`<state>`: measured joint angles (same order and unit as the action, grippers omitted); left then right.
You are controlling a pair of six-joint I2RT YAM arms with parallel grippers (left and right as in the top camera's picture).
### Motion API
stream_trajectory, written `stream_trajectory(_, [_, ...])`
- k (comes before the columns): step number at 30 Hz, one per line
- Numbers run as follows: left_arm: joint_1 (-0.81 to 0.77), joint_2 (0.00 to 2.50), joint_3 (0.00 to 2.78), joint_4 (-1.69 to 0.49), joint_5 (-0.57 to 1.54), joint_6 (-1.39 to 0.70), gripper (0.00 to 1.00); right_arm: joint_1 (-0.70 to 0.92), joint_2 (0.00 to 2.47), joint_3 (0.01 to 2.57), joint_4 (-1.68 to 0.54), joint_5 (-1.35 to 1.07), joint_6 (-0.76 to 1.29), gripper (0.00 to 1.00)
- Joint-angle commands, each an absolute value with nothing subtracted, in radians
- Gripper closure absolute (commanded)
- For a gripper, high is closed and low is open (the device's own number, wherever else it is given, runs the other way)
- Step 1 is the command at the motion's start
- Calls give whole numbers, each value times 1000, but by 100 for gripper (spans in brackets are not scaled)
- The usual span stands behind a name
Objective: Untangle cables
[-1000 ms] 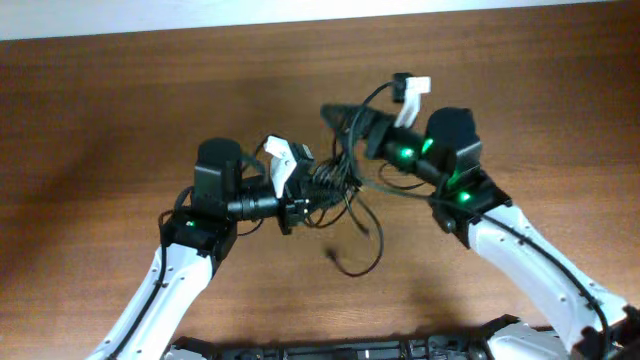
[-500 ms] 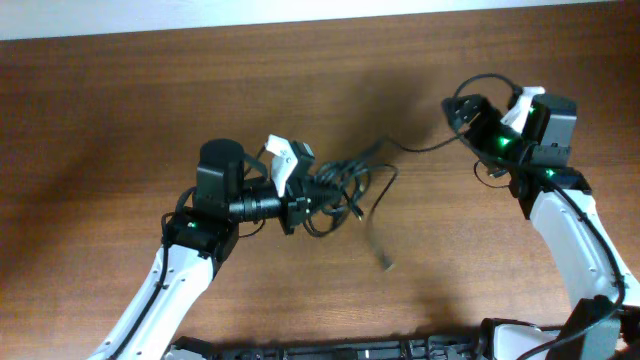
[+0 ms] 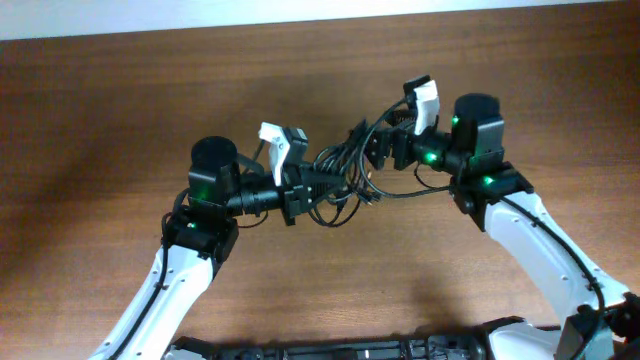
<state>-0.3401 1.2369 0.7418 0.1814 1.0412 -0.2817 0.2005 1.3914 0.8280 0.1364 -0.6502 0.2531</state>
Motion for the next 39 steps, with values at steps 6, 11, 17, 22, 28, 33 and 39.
stream_trajectory(6, [-344,1218,754,201,1320,-264,100,47,1390,836,-21,-120,462,1])
stream_trajectory(11, [-344,1218,754,158,978,-262,100,-113,1390,836,-173,-398,415,2])
stream_trajectory(17, [-344,1218,754,-115,394,-332,95,-111,1390,836,-384,-951,426,2])
stream_trajectory(22, [-344,1218,754,-123,378,-333,100,227,1406,836,-264,-634,984,1])
stream_trajectory(28, [-344,1218,754,-177,438,-332,100,501,1481,836,37,-207,1425,1])
stream_trajectory(33, [-344,1218,754,-255,505,-311,100,526,1579,836,268,-141,1430,1])
stream_trajectory(39, [-344,1218,754,-335,505,-230,99,543,1579,836,312,-236,1296,2])
